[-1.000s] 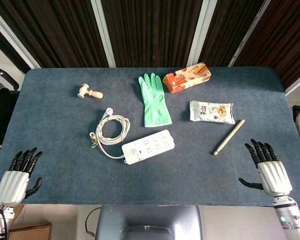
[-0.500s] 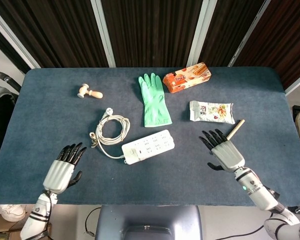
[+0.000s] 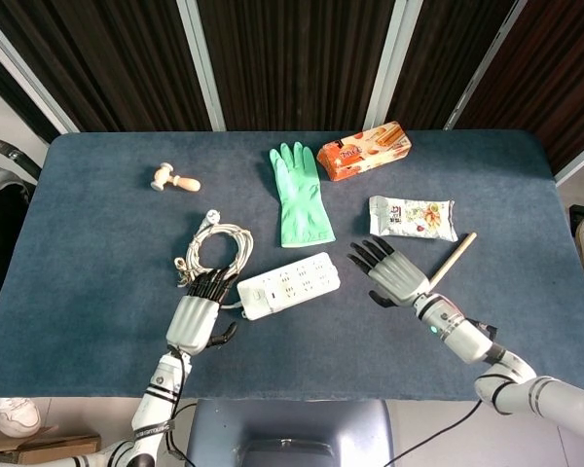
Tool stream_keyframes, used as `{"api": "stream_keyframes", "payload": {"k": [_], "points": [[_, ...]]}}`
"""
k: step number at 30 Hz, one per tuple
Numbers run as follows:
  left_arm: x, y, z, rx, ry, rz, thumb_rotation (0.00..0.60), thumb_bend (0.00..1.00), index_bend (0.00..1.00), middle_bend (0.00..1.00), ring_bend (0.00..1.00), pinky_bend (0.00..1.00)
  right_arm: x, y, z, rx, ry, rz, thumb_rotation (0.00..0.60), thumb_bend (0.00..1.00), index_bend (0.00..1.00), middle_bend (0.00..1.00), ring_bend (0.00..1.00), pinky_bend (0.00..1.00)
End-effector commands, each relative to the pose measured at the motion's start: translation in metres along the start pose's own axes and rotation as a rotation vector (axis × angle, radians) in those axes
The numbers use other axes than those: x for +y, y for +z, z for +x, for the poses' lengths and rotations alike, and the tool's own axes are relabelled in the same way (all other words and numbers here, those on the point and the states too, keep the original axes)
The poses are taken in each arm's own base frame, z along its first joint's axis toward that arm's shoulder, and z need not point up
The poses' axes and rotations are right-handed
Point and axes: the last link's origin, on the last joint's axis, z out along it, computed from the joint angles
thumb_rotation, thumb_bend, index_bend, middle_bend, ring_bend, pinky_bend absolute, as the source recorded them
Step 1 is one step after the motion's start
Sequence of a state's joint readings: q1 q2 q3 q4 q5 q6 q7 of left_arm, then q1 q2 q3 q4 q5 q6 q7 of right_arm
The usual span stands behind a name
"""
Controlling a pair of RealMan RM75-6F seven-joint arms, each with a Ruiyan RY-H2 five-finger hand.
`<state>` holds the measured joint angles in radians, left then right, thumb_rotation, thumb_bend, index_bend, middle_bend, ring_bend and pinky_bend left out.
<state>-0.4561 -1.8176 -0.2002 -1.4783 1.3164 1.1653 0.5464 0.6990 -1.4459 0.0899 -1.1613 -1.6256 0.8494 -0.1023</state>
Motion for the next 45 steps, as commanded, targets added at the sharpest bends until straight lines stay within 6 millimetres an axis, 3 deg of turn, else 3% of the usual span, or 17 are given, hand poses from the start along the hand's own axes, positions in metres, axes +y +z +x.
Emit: {"api": "stream_keyframes", "payload": {"k": [1, 11, 20, 28, 45], "points": [[0.010, 0.011, -0.006, 0.013, -0.030, -0.001, 0.439, 0.33, 0.00, 0.00, 0.00, 0.12, 0.004, 0.002, 0.003, -0.002, -0.002, 0.000, 0.515, 0.54, 0.00, 0.00, 0.00, 0.00], [0.042, 0.026, -0.037, -0.022, -0.074, -0.024, 0.403, 0.33, 0.00, 0.00, 0.00, 0.12, 0.019, 0.011, 0.017, 0.001, -0.009, -0.026, 0.516, 0.54, 0.00, 0.00, 0.00, 0.00], [0.062, 0.044, -0.045, 0.011, -0.024, -0.056, 0.388, 0.32, 0.00, 0.00, 0.00, 0.12, 0.031, 0.009, 0.013, -0.036, -0.001, -0.072, 0.516, 0.53, 0.00, 0.00, 0.00, 0.00], [0.065, 0.060, -0.054, 0.067, 0.113, -0.044, 0.385, 0.32, 0.00, 0.00, 0.00, 0.12, 0.034, 0.010, 0.009, -0.052, 0.025, -0.091, 0.516, 0.53, 0.00, 0.00, 0.00, 0.00], [0.062, 0.060, -0.060, 0.066, 0.209, -0.024, 0.405, 0.31, 0.00, 0.00, 0.00, 0.13, 0.035, 0.009, 0.009, -0.062, 0.025, -0.105, 0.518, 0.52, 0.00, 0.00, 0.00, 0.00]]}}
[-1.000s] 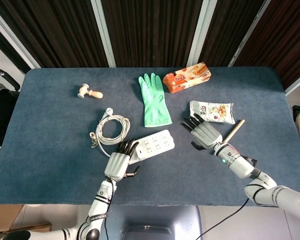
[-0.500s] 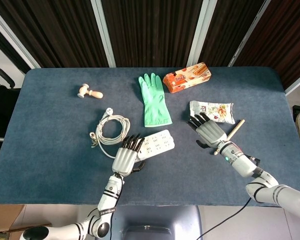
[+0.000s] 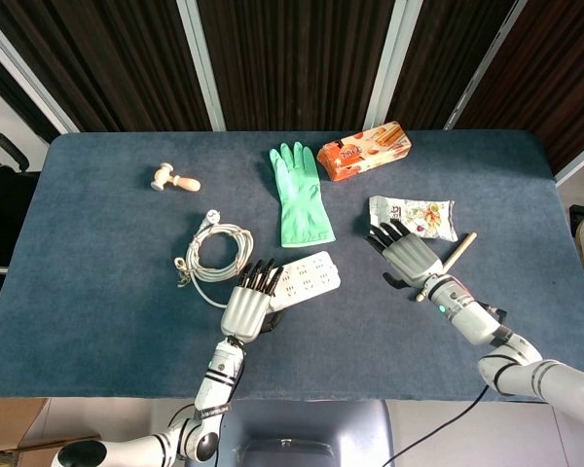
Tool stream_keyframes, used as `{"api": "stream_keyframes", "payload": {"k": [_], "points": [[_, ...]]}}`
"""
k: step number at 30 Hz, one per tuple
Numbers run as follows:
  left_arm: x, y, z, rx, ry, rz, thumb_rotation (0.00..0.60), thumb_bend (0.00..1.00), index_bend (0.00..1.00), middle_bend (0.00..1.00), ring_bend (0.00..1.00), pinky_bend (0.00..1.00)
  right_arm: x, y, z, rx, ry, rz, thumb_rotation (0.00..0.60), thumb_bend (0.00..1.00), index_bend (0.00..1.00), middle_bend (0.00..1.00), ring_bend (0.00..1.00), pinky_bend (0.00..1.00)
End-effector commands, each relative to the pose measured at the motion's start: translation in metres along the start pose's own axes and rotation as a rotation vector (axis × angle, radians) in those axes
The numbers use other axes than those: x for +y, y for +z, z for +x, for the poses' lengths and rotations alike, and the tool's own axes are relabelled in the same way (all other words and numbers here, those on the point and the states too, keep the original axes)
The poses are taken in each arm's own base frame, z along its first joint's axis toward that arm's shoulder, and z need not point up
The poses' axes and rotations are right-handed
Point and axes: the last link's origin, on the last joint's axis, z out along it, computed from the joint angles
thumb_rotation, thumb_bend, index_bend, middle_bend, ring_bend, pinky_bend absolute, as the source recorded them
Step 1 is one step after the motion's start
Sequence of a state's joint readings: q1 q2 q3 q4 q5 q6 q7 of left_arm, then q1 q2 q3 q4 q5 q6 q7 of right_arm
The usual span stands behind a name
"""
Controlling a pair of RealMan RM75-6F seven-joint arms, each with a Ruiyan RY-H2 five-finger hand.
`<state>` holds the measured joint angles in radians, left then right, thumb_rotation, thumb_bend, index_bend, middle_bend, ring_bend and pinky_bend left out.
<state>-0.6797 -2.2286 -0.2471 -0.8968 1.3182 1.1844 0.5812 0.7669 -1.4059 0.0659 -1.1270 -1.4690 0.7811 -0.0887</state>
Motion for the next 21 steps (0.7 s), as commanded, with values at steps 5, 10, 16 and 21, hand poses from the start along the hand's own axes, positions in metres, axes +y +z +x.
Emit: {"api": "stream_keyframes", "payload": {"k": [5, 10, 16, 21], "points": [[-0.0016, 0.0026, 0.0005, 0.016, 0.017, 0.004, 0.408, 0.32, 0.00, 0.02, 0.01, 0.14, -0.0003, -0.0001, -0.0008, -0.008, 0.004, -0.006, 0.517, 0.52, 0.00, 0.00, 0.00, 0.00], [-0.0027, 0.0030, 0.0026, 0.052, -0.013, -0.002, 0.424, 0.33, 0.07, 0.16, 0.11, 0.16, 0.0004, -0.0003, -0.0007, -0.009, 0.007, -0.010, 0.518, 0.52, 0.00, 0.00, 0.00, 0.00], [-0.0043, 0.0032, -0.0007, 0.041, 0.000, -0.001, 0.435, 0.33, 0.16, 0.25, 0.19, 0.16, 0.0011, -0.0004, -0.0011, -0.011, 0.004, -0.015, 0.518, 0.52, 0.00, 0.00, 0.00, 0.00], [-0.0058, 0.0027, 0.0007, 0.055, -0.002, -0.007, 0.437, 0.34, 0.20, 0.29, 0.21, 0.16, 0.0011, -0.0009, -0.0027, -0.016, -0.002, -0.015, 0.517, 0.52, 0.00, 0.00, 0.00, 0.00]]}}
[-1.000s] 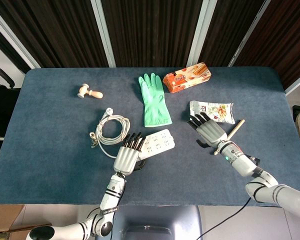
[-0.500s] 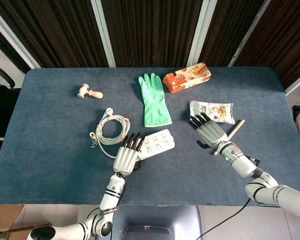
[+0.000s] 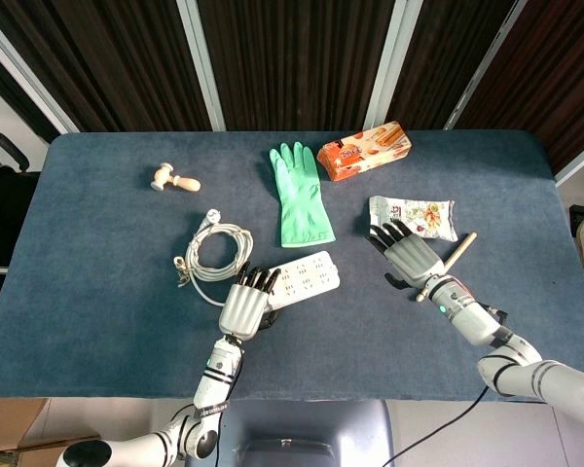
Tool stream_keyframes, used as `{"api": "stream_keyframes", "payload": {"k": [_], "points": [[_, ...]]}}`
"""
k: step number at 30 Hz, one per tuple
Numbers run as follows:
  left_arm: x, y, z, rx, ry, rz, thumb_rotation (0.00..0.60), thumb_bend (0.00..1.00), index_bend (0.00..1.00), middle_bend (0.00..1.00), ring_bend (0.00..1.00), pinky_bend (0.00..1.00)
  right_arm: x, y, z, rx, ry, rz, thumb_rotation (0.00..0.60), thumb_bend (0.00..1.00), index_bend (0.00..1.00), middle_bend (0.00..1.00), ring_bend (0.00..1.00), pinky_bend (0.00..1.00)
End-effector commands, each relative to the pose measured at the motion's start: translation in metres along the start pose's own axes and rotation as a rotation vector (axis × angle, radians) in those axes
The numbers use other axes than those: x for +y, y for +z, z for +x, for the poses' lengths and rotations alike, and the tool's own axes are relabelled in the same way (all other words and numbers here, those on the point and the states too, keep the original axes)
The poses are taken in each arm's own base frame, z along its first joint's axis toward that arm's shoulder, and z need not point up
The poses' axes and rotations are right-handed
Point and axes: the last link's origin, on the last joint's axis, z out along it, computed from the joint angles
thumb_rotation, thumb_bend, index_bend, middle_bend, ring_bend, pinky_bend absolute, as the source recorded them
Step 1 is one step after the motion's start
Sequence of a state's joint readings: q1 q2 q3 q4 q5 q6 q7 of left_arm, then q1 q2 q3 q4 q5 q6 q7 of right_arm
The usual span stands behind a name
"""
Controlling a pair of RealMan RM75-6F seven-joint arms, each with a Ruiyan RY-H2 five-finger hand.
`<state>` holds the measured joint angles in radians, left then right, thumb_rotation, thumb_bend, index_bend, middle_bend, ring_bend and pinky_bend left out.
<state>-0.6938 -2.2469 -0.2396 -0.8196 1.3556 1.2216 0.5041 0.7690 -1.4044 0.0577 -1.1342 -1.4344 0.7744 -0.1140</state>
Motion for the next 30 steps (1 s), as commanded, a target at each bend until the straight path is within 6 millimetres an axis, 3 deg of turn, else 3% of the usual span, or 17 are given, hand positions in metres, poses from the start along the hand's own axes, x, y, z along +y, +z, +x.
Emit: {"api": "stream_keyframes", "payload": {"k": [1, 14, 20, 30], "points": [[-0.001, -0.001, 0.000, 0.006, 0.003, -0.007, 0.448, 0.34, 0.21, 0.29, 0.22, 0.16, 0.000, 0.000, -0.001, -0.001, -0.001, 0.001, 0.516, 0.52, 0.00, 0.00, 0.00, 0.00], [-0.002, -0.006, 0.005, 0.014, -0.029, -0.026, 0.564, 0.34, 0.33, 0.38, 0.27, 0.16, -0.021, 0.006, -0.004, 0.002, -0.014, 0.052, 0.515, 0.52, 0.00, 0.00, 0.00, 0.00], [-0.003, -0.006, 0.008, 0.007, -0.068, -0.025, 0.586, 0.37, 0.36, 0.41, 0.29, 0.16, -0.036, 0.017, -0.009, -0.006, -0.030, 0.060, 0.527, 0.52, 0.01, 0.00, 0.00, 0.00], [-0.007, -0.004, 0.014, 0.017, -0.150, -0.018, 0.600, 0.45, 0.42, 0.48, 0.33, 0.17, -0.058, 0.032, -0.009, 0.016, 0.004, 0.071, 0.600, 0.52, 0.06, 0.04, 0.00, 0.00]]}}
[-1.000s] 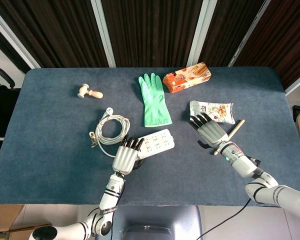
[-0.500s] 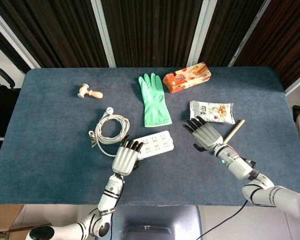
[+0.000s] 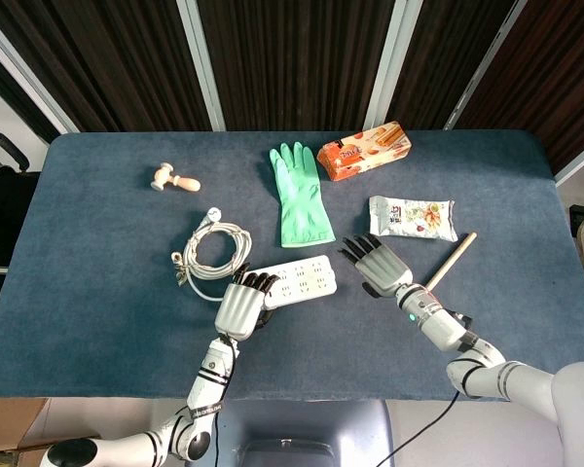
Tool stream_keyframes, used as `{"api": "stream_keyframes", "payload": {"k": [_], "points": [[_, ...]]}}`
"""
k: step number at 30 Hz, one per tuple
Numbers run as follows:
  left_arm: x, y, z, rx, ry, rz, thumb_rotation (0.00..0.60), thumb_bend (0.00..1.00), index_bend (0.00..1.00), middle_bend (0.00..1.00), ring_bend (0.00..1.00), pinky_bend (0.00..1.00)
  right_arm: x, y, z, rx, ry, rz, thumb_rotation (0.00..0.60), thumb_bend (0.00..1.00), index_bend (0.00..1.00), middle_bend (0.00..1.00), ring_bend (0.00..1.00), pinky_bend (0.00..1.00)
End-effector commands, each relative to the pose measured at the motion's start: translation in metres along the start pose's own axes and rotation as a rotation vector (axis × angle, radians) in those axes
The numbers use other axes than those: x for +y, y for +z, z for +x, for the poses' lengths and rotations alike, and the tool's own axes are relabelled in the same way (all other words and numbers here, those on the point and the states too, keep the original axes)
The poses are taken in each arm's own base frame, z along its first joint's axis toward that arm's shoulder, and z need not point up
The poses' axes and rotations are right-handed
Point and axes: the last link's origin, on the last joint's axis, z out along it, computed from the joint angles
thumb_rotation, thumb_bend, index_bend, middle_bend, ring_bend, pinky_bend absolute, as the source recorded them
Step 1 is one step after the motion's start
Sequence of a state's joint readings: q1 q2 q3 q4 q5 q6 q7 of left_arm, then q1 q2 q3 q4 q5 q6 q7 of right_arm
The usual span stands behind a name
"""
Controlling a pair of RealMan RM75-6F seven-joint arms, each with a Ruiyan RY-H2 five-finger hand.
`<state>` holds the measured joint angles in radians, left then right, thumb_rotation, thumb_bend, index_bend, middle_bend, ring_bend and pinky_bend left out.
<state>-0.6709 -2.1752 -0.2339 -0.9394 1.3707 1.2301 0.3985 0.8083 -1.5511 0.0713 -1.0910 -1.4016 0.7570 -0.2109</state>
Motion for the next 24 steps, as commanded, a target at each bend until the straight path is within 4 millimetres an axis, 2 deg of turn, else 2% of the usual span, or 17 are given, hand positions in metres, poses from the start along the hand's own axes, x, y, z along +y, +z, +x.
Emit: {"api": "stream_keyframes", "payload": {"k": [1, 5, 7, 14, 24], "points": [[-0.001, 0.000, 0.001, 0.004, -0.004, 0.002, 0.600, 0.45, 0.42, 0.48, 0.33, 0.17, -0.007, 0.006, 0.002, 0.013, 0.022, 0.009, 0.600, 0.52, 0.06, 0.04, 0.00, 0.00], [-0.002, 0.000, 0.002, 0.005, -0.002, 0.002, 0.600, 0.45, 0.42, 0.48, 0.33, 0.17, -0.012, 0.009, 0.003, 0.015, 0.027, 0.021, 0.600, 0.52, 0.09, 0.06, 0.00, 0.00], [-0.002, 0.000, 0.002, 0.008, -0.004, 0.001, 0.600, 0.45, 0.42, 0.47, 0.33, 0.17, -0.019, 0.011, 0.003, 0.013, 0.028, 0.043, 0.600, 0.56, 0.11, 0.07, 0.00, 0.00], [-0.005, -0.001, 0.004, 0.005, -0.033, 0.013, 0.600, 0.44, 0.42, 0.47, 0.33, 0.17, -0.049, 0.019, 0.002, -0.017, 0.024, 0.148, 0.600, 0.82, 0.15, 0.10, 0.00, 0.00], [-0.006, -0.002, 0.005, -0.008, -0.066, 0.022, 0.600, 0.44, 0.42, 0.47, 0.33, 0.17, -0.069, 0.027, 0.001, -0.036, -0.043, 0.190, 0.600, 0.88, 0.15, 0.10, 0.00, 0.00]]}}
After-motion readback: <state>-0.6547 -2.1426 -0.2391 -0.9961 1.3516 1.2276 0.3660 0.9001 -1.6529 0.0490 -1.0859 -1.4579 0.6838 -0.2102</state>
